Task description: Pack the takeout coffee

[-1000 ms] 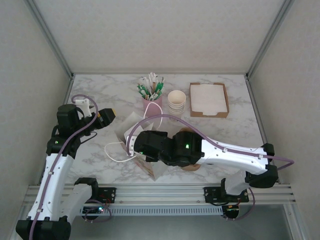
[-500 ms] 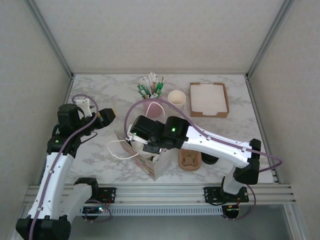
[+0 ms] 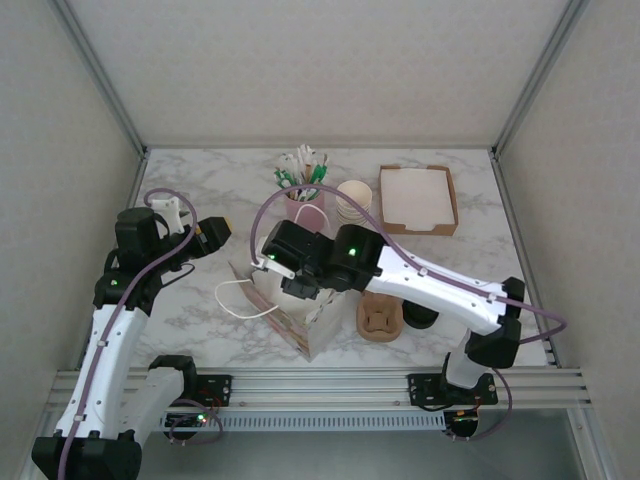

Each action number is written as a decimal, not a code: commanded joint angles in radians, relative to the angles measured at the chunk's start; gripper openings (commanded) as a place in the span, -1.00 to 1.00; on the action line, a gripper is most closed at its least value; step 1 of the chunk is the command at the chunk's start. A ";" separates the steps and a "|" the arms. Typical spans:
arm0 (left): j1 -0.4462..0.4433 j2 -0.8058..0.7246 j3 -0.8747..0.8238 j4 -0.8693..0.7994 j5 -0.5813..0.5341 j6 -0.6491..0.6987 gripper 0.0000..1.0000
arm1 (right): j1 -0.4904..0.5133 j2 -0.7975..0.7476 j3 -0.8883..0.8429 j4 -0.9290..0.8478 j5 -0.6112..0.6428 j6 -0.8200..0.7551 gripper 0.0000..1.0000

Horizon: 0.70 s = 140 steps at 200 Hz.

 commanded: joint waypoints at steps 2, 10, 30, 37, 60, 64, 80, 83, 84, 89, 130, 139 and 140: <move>0.000 -0.016 0.024 -0.011 -0.010 0.009 0.38 | -0.006 -0.100 0.023 0.040 0.034 0.026 -0.05; 0.000 -0.018 0.024 -0.011 -0.012 0.010 0.39 | -0.006 -0.129 0.012 0.058 0.036 0.033 0.04; 0.000 -0.026 0.023 -0.009 -0.014 0.011 0.38 | -0.006 -0.221 -0.037 0.137 0.045 0.043 0.24; 0.001 -0.030 0.022 -0.009 -0.019 0.012 0.38 | -0.006 -0.261 -0.065 0.179 0.058 0.047 0.29; 0.001 -0.047 0.015 0.001 -0.037 0.013 0.44 | -0.006 -0.423 -0.207 0.377 0.133 0.059 0.44; 0.000 -0.052 0.012 0.004 -0.041 0.012 0.46 | -0.006 -0.456 -0.239 0.423 0.156 0.061 0.47; 0.001 -0.066 -0.001 0.018 -0.065 0.005 0.59 | -0.005 -0.592 -0.377 0.610 0.244 0.054 0.59; 0.001 -0.068 -0.003 0.023 -0.071 0.003 0.62 | -0.005 -0.618 -0.404 0.646 0.262 0.052 0.62; 0.001 -0.069 -0.004 0.023 -0.073 0.002 0.63 | -0.006 -0.626 -0.413 0.652 0.268 0.051 0.63; 0.001 -0.072 -0.008 0.027 -0.080 0.001 0.68 | -0.007 -0.669 -0.457 0.714 0.293 0.050 0.68; 0.000 -0.106 -0.047 0.062 -0.240 -0.046 1.00 | -0.039 -0.922 -0.765 1.084 0.413 -0.027 0.98; 0.000 -0.114 -0.060 0.074 -0.289 -0.061 1.00 | -0.054 -0.946 -0.816 1.136 0.410 -0.078 0.98; 0.000 -0.114 -0.060 0.077 -0.293 -0.061 1.00 | -0.057 -0.947 -0.821 1.140 0.409 -0.085 0.98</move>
